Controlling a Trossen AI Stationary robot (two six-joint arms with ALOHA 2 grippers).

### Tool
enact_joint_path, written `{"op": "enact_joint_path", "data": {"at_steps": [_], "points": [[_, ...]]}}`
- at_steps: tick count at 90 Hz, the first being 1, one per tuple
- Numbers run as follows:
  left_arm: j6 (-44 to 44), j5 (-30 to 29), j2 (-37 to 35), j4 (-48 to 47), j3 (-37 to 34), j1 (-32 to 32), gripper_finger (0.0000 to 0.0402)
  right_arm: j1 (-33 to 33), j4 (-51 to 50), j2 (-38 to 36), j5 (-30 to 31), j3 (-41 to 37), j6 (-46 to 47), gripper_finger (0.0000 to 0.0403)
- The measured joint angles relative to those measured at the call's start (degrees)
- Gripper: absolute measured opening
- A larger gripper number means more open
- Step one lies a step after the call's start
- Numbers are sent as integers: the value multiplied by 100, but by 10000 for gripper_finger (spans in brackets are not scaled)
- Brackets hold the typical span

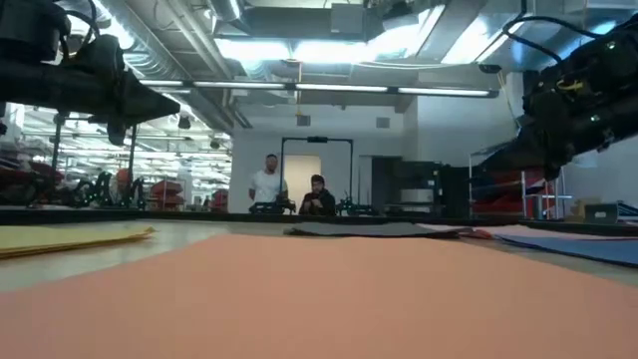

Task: Organize paper
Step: Return to Home Position

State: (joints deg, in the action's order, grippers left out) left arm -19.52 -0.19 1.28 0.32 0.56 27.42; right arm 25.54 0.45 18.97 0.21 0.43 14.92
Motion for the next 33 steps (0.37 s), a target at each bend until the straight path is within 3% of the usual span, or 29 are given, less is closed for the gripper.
{"op": "enact_joint_path", "data": {"at_steps": [33], "points": [[45, 0, 0, 2, -2, 0, 0, -1, 0, -127, 0, 0, 0, 0]]}}
